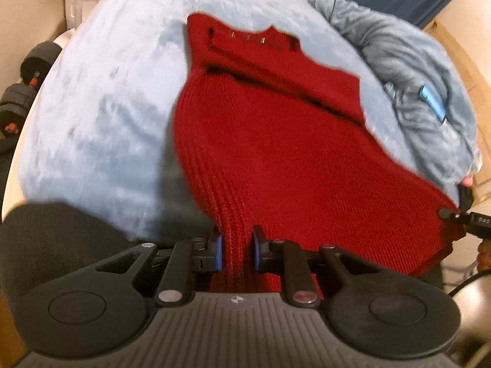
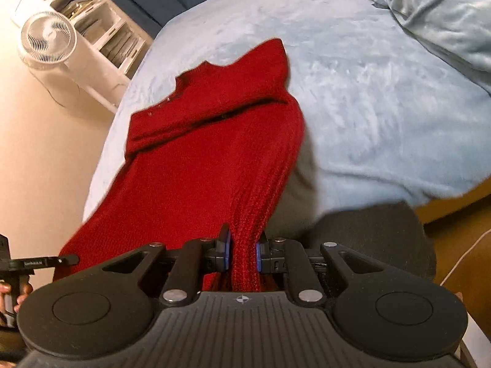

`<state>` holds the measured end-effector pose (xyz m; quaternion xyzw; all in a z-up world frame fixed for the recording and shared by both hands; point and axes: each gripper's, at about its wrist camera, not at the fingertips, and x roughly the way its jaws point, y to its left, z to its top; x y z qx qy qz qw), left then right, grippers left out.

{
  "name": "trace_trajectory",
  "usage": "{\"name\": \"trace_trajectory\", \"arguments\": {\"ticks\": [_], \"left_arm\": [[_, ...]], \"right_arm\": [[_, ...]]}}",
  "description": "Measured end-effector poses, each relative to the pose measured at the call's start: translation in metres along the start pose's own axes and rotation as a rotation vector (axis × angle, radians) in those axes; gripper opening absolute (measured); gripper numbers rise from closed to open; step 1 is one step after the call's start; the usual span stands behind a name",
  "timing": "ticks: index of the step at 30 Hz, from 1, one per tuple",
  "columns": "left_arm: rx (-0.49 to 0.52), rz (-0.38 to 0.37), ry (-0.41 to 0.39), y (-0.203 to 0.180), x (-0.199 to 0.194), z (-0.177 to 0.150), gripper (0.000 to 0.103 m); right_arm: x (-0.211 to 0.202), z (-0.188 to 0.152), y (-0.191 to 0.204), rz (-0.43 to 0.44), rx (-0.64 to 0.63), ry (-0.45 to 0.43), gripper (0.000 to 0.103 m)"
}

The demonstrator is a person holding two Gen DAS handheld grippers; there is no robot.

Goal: Fold small clothes
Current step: 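Lift the hem with both grippers and fold it over toward the collar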

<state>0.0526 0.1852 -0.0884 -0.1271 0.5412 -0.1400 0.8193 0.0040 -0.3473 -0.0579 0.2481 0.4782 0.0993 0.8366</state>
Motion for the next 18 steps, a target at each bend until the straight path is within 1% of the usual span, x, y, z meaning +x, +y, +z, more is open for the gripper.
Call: {"name": "trace_trajectory", "arguments": {"ticks": [1, 4, 5, 7, 9, 10, 11, 12, 13, 14, 15, 16, 17, 18], "left_arm": [[-0.016, -0.006, -0.006, 0.0, 0.0, 0.013, 0.02], [-0.043, -0.016, -0.02, -0.001, 0.005, 0.058, 0.02], [-0.052, -0.018, -0.027, 0.0, 0.009, 0.08, 0.02], [-0.071, -0.017, -0.044, 0.001, 0.021, 0.125, 0.02], [-0.079, 0.014, -0.066, 0.004, 0.041, 0.179, 0.02], [-0.108, 0.038, -0.078, 0.007, 0.055, 0.207, 0.021], [-0.148, 0.065, -0.088, 0.013, 0.072, 0.235, 0.025], [-0.178, 0.103, -0.091, 0.021, 0.094, 0.265, 0.03], [-0.209, 0.133, -0.079, 0.03, 0.111, 0.286, 0.038], [-0.279, 0.187, -0.069, 0.043, 0.129, 0.306, 0.05], [-0.319, 0.248, -0.087, 0.051, 0.137, 0.317, 0.056], [-0.33, 0.295, -0.124, 0.058, 0.141, 0.325, 0.069], [-0.326, 0.313, -0.162, 0.062, 0.143, 0.327, 0.08], [-0.315, 0.32, -0.184, 0.063, 0.144, 0.326, 0.084]], "right_arm": [[0.002, 0.012, 0.002, 0.006, 0.016, 0.006, 0.015], [0.017, 0.072, 0.009, 0.034, 0.051, 0.018, 0.015], [0.024, 0.092, 0.009, 0.037, 0.057, 0.02, 0.015], [0.048, 0.145, 0.013, 0.038, 0.07, 0.02, 0.015], [0.081, 0.193, 0.011, 0.014, 0.105, 0.017, 0.016], [0.106, 0.221, 0.007, -0.009, 0.148, 0.024, 0.017], [0.127, 0.241, 0.003, -0.037, 0.187, 0.025, 0.02], [0.148, 0.26, -0.004, -0.088, 0.237, 0.008, 0.029], [0.162, 0.271, -0.007, -0.136, 0.255, -0.028, 0.036], [0.173, 0.281, -0.013, -0.191, 0.262, -0.09, 0.052], [0.179, 0.284, -0.016, -0.217, 0.27, -0.13, 0.063], [0.184, 0.283, -0.024, -0.229, 0.282, -0.157, 0.065], [0.187, 0.279, -0.031, -0.222, 0.299, -0.171, 0.065], [0.189, 0.272, -0.038, -0.2, 0.303, -0.186, 0.065]]}}
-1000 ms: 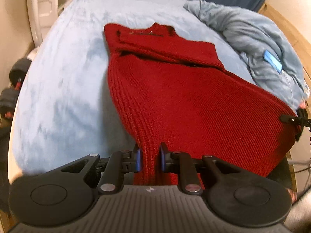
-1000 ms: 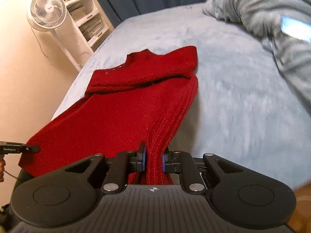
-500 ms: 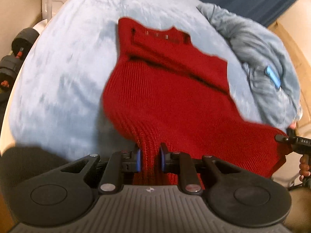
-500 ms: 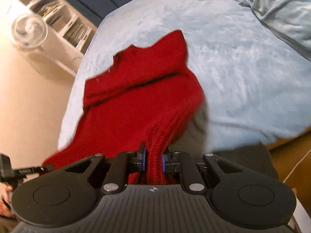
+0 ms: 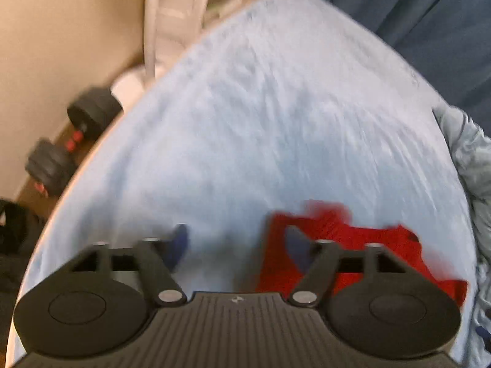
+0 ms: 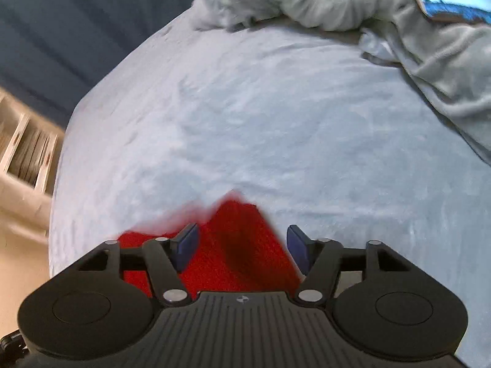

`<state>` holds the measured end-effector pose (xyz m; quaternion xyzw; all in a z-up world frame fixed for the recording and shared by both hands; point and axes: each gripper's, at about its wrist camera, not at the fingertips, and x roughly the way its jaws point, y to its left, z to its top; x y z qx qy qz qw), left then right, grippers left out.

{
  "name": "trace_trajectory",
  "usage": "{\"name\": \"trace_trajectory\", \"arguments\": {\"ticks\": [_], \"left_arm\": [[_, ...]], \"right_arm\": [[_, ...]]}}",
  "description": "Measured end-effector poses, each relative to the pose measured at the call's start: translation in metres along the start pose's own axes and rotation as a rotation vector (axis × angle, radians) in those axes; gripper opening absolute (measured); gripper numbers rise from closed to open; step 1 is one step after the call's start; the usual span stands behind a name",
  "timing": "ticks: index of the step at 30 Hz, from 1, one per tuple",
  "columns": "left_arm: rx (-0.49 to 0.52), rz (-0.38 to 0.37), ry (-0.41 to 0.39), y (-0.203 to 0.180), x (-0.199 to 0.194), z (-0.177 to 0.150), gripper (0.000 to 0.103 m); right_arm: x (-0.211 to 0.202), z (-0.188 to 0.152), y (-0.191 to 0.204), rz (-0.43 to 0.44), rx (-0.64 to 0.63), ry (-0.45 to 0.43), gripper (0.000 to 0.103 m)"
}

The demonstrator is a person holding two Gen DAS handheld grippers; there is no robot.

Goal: Fold small clothes
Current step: 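Lift the hem with both grippers and fold it over toward the collar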

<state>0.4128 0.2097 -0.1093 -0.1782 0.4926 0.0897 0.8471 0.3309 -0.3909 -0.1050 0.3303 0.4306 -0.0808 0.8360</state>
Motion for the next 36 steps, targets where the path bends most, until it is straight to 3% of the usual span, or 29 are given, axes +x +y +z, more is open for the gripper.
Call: {"name": "trace_trajectory", "arguments": {"ticks": [2, 6, 9, 11, 12, 13, 14, 16, 19, 20, 22, 24, 25, 27, 29, 31, 33, 36], "left_arm": [[0.042, -0.028, -0.015, 0.001, 0.005, -0.009, 0.085], [0.135, -0.119, 0.04, -0.015, 0.019, -0.035, 0.086], [0.248, -0.134, 0.079, -0.039, 0.027, -0.051, 0.087], [0.323, -0.098, 0.055, -0.053, 0.029, -0.055, 0.085], [0.352, -0.069, 0.019, -0.057, 0.029, -0.059, 0.077], [0.357, -0.047, -0.007, -0.058, 0.03, -0.059, 0.035], [0.323, -0.047, -0.001, -0.053, 0.03, -0.055, 0.012], [0.223, -0.088, -0.023, -0.035, 0.019, -0.043, 0.011], [0.171, -0.162, -0.051, -0.011, 0.01, -0.032, 0.011], [0.17, -0.151, -0.045, -0.007, 0.015, -0.033, 0.011], [0.149, -0.123, 0.0, -0.001, 0.034, -0.037, 0.012], [0.127, -0.119, 0.021, -0.001, 0.049, -0.04, 0.016], [0.119, -0.115, 0.009, 0.0, 0.049, -0.041, 0.02], [0.127, -0.124, -0.004, 0.001, 0.044, -0.042, 0.023], [0.151, -0.124, -0.01, 0.003, 0.041, -0.041, 0.032], [0.157, -0.123, -0.006, 0.004, 0.041, -0.04, 0.033], [0.145, -0.123, -0.003, 0.004, 0.043, -0.041, 0.033], [0.153, -0.108, -0.012, -0.002, 0.044, -0.044, 0.033]], "right_arm": [[0.007, -0.013, -0.014, 0.043, -0.043, -0.003, 0.065], [0.037, -0.033, -0.026, 0.02, -0.104, 0.015, 0.065], [0.052, -0.042, -0.023, 0.045, -0.088, 0.008, 0.065], [0.055, -0.043, -0.016, 0.067, -0.124, -0.05, 0.062], [0.059, -0.041, -0.013, 0.06, -0.153, -0.078, 0.049], [0.061, -0.04, -0.006, 0.043, -0.189, -0.088, 0.035], [0.063, -0.038, 0.0, 0.027, -0.226, -0.089, 0.011], [0.051, -0.033, 0.006, 0.04, -0.25, -0.118, 0.01], [0.024, -0.025, 0.0, 0.142, -0.192, -0.182, 0.01], [0.023, -0.023, -0.006, 0.172, -0.164, -0.187, 0.01], [0.035, -0.023, -0.011, 0.146, -0.148, -0.162, 0.013], [0.058, -0.025, -0.023, 0.078, -0.103, -0.075, 0.033], [0.064, -0.025, -0.033, 0.073, -0.047, -0.045, 0.036], [0.057, -0.029, -0.054, 0.151, 0.091, -0.079, 0.038], [0.045, -0.033, -0.069, 0.198, 0.149, -0.135, 0.038], [0.042, -0.037, -0.071, 0.152, 0.098, -0.162, 0.038], [0.049, -0.041, -0.066, 0.119, 0.024, -0.12, 0.038], [0.058, -0.046, -0.054, 0.146, -0.022, -0.071, 0.038]]}}
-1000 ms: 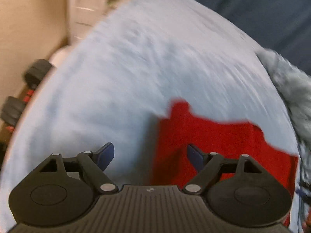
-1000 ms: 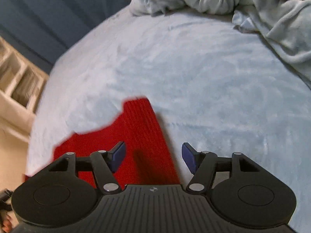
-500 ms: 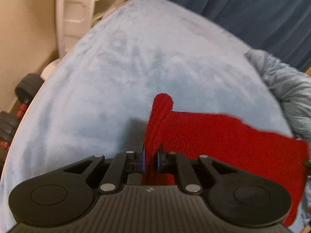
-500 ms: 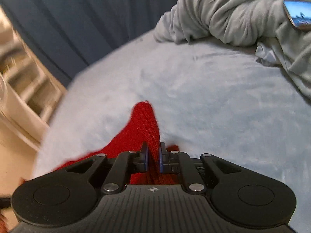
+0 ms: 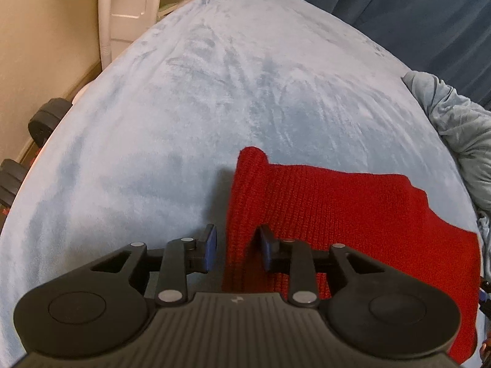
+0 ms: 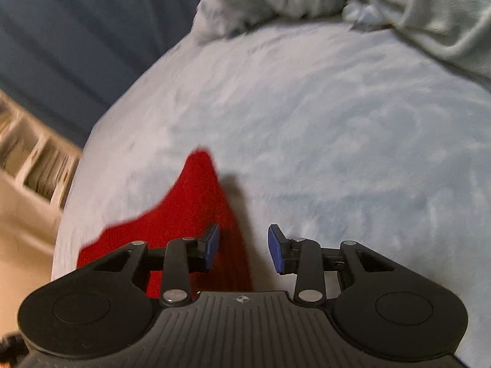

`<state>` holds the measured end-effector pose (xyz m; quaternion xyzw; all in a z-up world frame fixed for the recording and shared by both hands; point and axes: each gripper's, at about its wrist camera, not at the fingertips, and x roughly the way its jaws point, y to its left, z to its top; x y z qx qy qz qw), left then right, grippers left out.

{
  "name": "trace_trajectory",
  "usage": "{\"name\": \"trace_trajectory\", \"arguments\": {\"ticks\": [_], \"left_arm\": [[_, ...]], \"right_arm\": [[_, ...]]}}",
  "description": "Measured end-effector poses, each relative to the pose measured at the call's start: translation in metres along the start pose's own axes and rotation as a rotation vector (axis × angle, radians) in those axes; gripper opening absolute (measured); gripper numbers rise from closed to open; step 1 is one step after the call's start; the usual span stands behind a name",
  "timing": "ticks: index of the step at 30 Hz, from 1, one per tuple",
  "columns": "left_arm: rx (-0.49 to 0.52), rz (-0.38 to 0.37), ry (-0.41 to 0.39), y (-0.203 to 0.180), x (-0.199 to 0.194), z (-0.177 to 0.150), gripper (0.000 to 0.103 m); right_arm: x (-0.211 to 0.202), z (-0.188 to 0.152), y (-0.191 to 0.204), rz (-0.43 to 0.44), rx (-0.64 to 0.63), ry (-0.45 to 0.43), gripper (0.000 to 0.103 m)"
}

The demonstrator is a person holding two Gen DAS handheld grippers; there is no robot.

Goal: Fold small clothes
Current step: 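Lift the hem with both grippers and fold it over toward the collar, then release the folded cardigan and raise both grippers above it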

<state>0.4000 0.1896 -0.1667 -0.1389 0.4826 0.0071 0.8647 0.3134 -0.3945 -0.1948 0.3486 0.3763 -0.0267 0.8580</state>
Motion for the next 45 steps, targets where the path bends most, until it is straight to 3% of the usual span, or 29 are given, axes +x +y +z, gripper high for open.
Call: {"name": "trace_trajectory", "arguments": {"ticks": [5, 6, 7, 8, 11, 12, 13, 16, 17, 18, 19, 20, 22, 24, 26, 29, 34, 39, 45], "left_arm": [[0.02, 0.004, 0.004, -0.007, 0.0, 0.003, 0.033], [0.024, 0.004, 0.004, -0.007, 0.0, 0.003, 0.033], [0.031, 0.008, 0.004, -0.007, 0.0, 0.003, 0.033], [0.036, 0.015, 0.0, -0.008, -0.001, 0.003, 0.033], [0.058, 0.042, -0.043, -0.008, -0.007, 0.004, 0.024], [0.061, 0.046, -0.042, -0.007, -0.006, 0.005, 0.024], [0.057, 0.05, -0.03, -0.005, -0.002, 0.005, 0.024], [0.065, 0.064, -0.017, -0.006, 0.003, 0.002, 0.027], [0.08, 0.075, -0.025, -0.008, 0.001, 0.0, 0.034], [0.093, 0.083, -0.028, -0.011, -0.001, -0.002, 0.041], [0.105, 0.086, -0.034, -0.013, -0.005, -0.003, 0.06], [0.115, 0.088, -0.038, -0.014, -0.009, -0.004, 0.087], [0.123, 0.108, -0.078, -0.019, -0.025, -0.011, 0.101], [0.149, 0.126, -0.111, -0.026, -0.045, -0.022, 0.103], [0.176, 0.142, -0.124, -0.035, -0.066, -0.038, 0.103], [0.22, 0.182, -0.126, -0.051, -0.101, -0.073, 0.103], [0.262, 0.189, -0.111, -0.072, -0.164, -0.138, 0.103], [0.278, 0.184, -0.107, -0.086, -0.21, -0.2, 0.103], [0.293, 0.156, -0.098, -0.093, -0.235, -0.234, 0.103]], "right_arm": [[0.0, -0.006, 0.013, 0.007, -0.055, 0.005, 0.039], [0.0, -0.007, 0.015, -0.001, -0.081, -0.002, 0.028], [-0.003, -0.008, 0.018, -0.034, -0.138, -0.029, 0.009], [-0.008, -0.007, 0.02, -0.07, -0.17, -0.055, 0.009], [-0.023, 0.003, 0.014, -0.101, -0.144, -0.113, 0.006], [-0.023, 0.004, 0.01, -0.137, -0.145, -0.118, 0.0], [-0.019, 0.005, 0.002, -0.237, -0.15, -0.126, 0.0], [-0.005, 0.006, -0.035, -0.317, -0.021, -0.029, 0.0], [-0.01, 0.005, -0.038, -0.303, -0.006, -0.044, 0.0], [-0.019, 0.004, -0.038, -0.264, 0.0, -0.076, 0.004], [-0.029, 0.002, -0.034, -0.246, 0.002, -0.097, 0.004], [-0.037, 0.001, -0.028, -0.244, -0.006, -0.102, 0.005], [-0.056, -0.005, -0.007, -0.206, -0.07, -0.097, 0.017], [-0.079, -0.018, 0.018, -0.182, -0.172, -0.116, 0.038], [-0.107, -0.043, 0.048, -0.154, -0.297, -0.138, 0.045], [-0.137, -0.077, 0.082, -0.11, -0.406, -0.108, 0.045], [-0.192, -0.128, 0.121, -0.095, -0.47, -0.1, 0.047], [-0.24, -0.174, 0.137, -0.082, -0.499, -0.081, 0.058], [-0.269, -0.213, 0.136, -0.086, -0.543, -0.069, 0.06]]}}
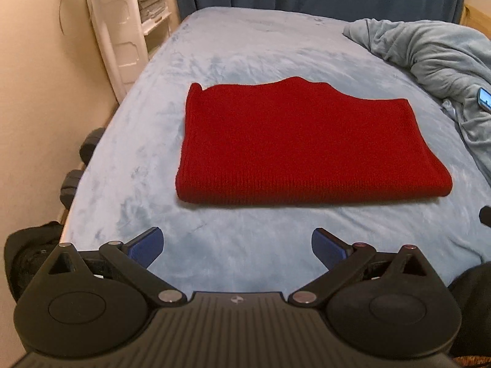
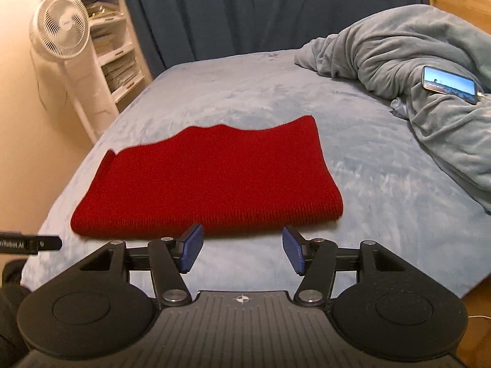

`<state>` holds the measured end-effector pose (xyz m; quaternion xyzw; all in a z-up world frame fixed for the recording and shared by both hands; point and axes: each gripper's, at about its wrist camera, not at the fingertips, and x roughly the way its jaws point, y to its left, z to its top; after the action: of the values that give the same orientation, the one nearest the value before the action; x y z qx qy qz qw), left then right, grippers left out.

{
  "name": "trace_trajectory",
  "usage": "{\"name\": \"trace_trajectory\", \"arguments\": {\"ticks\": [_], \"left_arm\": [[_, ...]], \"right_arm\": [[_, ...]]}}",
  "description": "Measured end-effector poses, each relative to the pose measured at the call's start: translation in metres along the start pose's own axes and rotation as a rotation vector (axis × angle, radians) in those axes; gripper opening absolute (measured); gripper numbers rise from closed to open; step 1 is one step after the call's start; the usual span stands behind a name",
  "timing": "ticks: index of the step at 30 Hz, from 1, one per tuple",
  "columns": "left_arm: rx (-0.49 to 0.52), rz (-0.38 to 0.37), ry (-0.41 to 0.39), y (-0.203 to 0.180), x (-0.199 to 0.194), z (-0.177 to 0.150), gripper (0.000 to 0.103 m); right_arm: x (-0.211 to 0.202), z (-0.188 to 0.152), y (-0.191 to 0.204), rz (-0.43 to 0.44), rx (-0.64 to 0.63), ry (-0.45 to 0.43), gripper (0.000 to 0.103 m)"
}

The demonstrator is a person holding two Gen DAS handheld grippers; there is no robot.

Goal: Fold small clothes
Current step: 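Release the folded cardigan and raise both grippers above it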

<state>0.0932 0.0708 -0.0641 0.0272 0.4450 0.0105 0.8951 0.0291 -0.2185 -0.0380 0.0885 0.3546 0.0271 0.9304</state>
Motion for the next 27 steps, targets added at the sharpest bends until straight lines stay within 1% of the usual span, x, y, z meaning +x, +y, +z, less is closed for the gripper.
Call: {"name": "trace_trajectory", "arguments": {"ticks": [3, 7, 11, 18, 24, 27], "left_arm": [[0.004, 0.007, -0.033, -0.002, -0.012, -0.001, 0.103], [0.006, 0.011, -0.057, -0.004, -0.024, -0.001, 0.103], [0.013, 0.017, -0.056, -0.005, -0.028, -0.002, 0.103], [0.009, 0.029, -0.055, -0.003, -0.027, 0.004, 0.103], [0.009, 0.04, -0.036, -0.002, -0.016, 0.01, 0.103], [0.005, 0.046, -0.02, 0.0, -0.007, 0.013, 0.103]], "right_arm": [[-0.007, -0.006, 0.0, 0.001, 0.006, 0.008, 0.06], [-0.017, -0.005, 0.0, 0.004, 0.008, -0.012, 0.06], [-0.02, -0.004, -0.003, 0.011, 0.023, -0.02, 0.06], [-0.012, -0.002, -0.007, 0.019, 0.035, -0.009, 0.06], [0.0, -0.003, -0.01, 0.017, 0.054, 0.017, 0.06], [0.008, -0.004, -0.015, 0.021, 0.088, 0.029, 0.061]]}}
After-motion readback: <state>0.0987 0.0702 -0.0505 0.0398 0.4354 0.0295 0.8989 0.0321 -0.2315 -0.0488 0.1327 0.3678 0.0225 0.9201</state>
